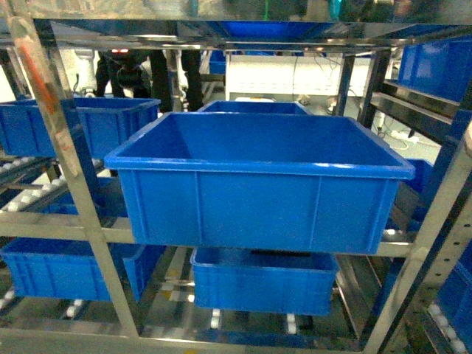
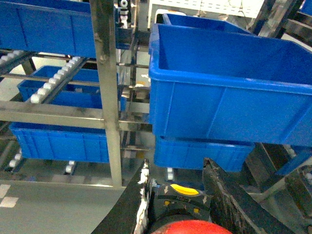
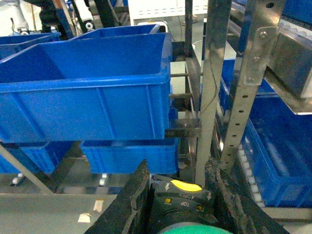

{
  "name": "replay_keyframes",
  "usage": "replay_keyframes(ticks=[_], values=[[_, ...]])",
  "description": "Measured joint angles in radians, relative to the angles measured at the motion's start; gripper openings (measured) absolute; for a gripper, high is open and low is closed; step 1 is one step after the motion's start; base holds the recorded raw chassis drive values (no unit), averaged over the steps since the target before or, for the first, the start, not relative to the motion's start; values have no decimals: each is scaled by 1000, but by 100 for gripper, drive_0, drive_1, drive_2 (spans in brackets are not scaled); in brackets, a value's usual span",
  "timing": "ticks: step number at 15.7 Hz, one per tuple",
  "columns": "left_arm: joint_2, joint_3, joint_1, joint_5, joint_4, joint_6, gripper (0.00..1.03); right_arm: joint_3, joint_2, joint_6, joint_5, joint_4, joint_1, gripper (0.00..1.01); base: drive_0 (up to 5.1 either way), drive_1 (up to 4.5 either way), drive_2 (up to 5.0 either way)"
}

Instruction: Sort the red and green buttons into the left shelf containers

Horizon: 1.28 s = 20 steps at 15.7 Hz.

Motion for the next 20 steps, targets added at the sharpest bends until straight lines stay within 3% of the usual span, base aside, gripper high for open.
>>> replay_keyframes(ticks=[13,17,20], values=[[-2,0,0,0,-1,0,28,0,-1,0,0,1,0,29,-3,422,-428],[3,0,0,0,0,0,28,0,0,0,0,0,0,29,0,0,0],[-1,0,-1,3,-2,0,28,0,0,0,3,-3,0,29,-477,298,208]])
